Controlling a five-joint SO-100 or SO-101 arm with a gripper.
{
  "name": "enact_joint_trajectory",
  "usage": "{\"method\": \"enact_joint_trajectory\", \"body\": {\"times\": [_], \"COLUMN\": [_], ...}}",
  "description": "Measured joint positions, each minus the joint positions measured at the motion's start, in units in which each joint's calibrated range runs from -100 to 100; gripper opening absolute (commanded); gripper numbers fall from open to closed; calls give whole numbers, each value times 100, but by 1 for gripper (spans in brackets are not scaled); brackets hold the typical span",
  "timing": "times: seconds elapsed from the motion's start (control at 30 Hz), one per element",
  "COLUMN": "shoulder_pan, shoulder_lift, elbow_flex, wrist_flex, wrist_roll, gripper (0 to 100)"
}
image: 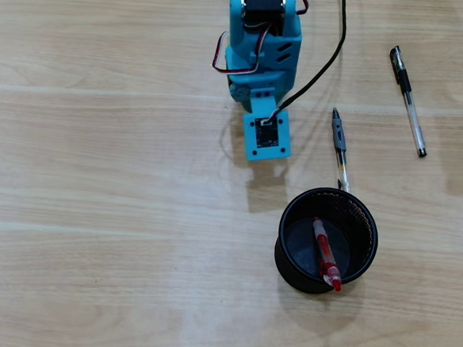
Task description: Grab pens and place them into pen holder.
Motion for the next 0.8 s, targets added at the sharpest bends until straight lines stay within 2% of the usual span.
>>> {"method": "enact_joint_trajectory", "body": {"times": [0.17,0.8], "shoulder_pan": [-34,-220], "shoulder_lift": [0,8], "elbow_flex": [-496,-2736], "wrist_flex": [9,52], "wrist_roll": [250,527], "gripper": [2,2]}}
